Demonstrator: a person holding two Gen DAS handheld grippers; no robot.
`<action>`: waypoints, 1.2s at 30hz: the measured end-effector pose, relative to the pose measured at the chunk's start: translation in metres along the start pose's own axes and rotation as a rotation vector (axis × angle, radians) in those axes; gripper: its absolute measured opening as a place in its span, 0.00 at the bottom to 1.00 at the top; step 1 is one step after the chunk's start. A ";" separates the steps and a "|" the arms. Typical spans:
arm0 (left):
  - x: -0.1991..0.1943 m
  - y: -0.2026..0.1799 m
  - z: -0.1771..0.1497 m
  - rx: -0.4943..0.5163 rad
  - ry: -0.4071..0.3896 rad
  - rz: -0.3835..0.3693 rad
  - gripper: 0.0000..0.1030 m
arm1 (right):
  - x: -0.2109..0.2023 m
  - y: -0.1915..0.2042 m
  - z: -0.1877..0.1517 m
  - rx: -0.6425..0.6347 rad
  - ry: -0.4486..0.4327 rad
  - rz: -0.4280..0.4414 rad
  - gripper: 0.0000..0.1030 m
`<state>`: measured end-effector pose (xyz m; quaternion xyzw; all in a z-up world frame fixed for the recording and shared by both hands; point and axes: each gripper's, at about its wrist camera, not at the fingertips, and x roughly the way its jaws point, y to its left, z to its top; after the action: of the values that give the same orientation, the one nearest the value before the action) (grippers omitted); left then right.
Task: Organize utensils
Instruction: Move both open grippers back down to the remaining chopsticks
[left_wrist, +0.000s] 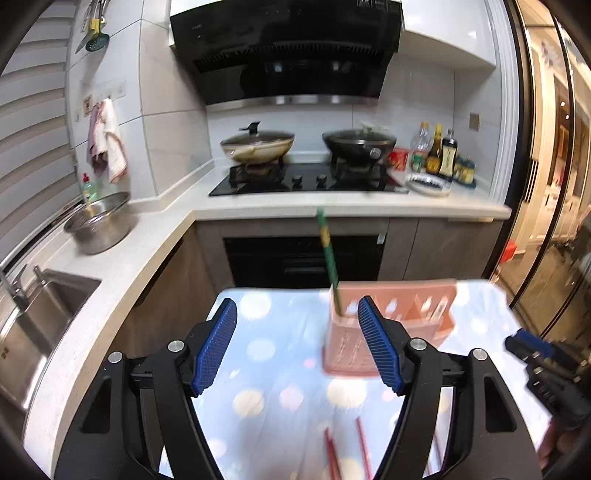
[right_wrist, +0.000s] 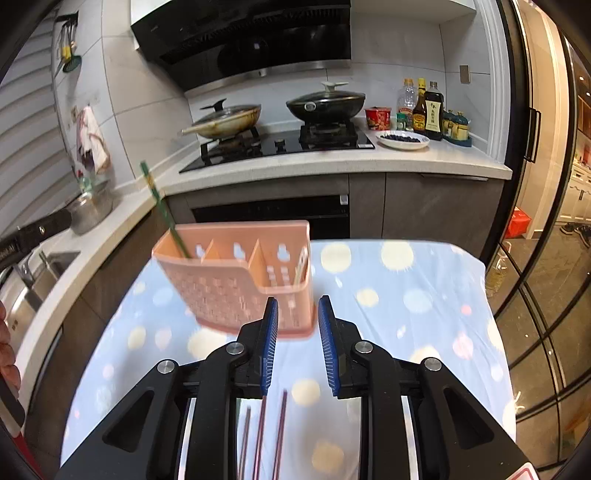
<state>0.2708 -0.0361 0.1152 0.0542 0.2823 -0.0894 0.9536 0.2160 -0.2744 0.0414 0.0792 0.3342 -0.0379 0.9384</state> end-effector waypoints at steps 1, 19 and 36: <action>0.000 0.001 -0.012 0.003 0.015 -0.002 0.63 | -0.004 0.000 -0.009 -0.002 0.007 -0.003 0.23; -0.021 0.007 -0.209 -0.023 0.357 -0.030 0.57 | -0.053 0.000 -0.179 -0.005 0.196 -0.037 0.23; -0.045 -0.014 -0.263 -0.002 0.435 -0.116 0.57 | -0.053 0.019 -0.227 -0.006 0.251 0.004 0.23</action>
<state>0.0917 -0.0034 -0.0802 0.0548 0.4840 -0.1302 0.8636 0.0362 -0.2151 -0.0961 0.0813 0.4490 -0.0251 0.8895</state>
